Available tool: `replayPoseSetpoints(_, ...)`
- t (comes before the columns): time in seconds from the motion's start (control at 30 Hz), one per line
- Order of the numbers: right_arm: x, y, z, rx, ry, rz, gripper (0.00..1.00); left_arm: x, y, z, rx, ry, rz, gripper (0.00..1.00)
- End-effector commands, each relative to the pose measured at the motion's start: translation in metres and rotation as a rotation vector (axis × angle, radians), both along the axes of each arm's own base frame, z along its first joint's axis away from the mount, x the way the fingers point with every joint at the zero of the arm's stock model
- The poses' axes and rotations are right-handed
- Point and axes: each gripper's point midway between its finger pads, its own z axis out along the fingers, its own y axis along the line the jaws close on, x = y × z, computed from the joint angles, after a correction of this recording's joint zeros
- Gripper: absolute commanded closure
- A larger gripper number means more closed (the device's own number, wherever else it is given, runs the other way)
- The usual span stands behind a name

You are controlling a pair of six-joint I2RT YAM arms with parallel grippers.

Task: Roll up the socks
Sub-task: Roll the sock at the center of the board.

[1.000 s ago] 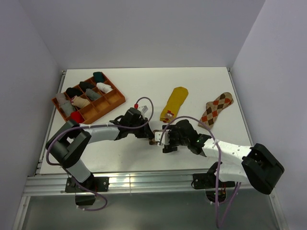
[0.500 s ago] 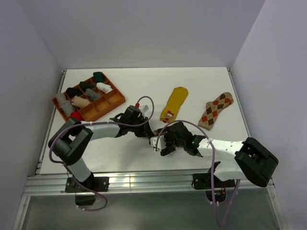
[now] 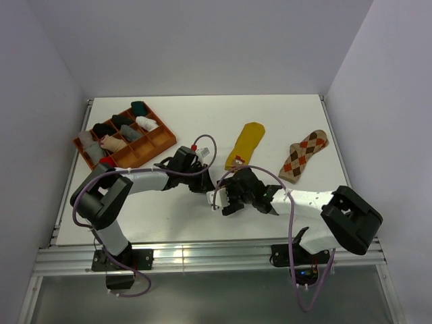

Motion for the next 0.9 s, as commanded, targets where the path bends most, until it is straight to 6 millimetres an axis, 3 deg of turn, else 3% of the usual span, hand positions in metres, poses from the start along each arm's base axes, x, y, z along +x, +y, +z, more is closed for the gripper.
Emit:
replayPoseSetpoints(0.0, 0.003, 0.009, 0.010, 0.007, -0.008, 0.016, 0.21, -0.027, 0.031, -0.042, 0.166, 0.119, -0.026, 0.97)
replayPoseSetpoints(0.13, 0.005, 0.015, 0.013, -0.008, 0.042, 0.007, 0.34, -0.025, 0.028, -0.042, 0.150, 0.128, -0.029, 0.96)
replayPoseSetpoints(0.27, -0.006, 0.009, 0.005, -0.041, 0.111, 0.010, 0.41, -0.023, 0.026, -0.041, 0.139, 0.136, -0.028, 0.95)
replayPoseSetpoints(0.4, -0.009, 0.008, -0.001, -0.078, 0.162, 0.003, 0.55, -0.019, 0.024, -0.040, 0.133, 0.134, -0.021, 0.93)
replayPoseSetpoints(0.47, -0.013, 0.009, -0.003, -0.094, 0.201, 0.007, 0.59, -0.018, 0.025, -0.036, 0.123, 0.121, -0.014, 0.88)
replayPoseSetpoints(0.87, -0.021, 0.010, -0.009, -0.207, 0.473, -0.022, 0.65, 0.009, 0.027, 0.004, 0.052, -0.070, 0.116, 0.62)
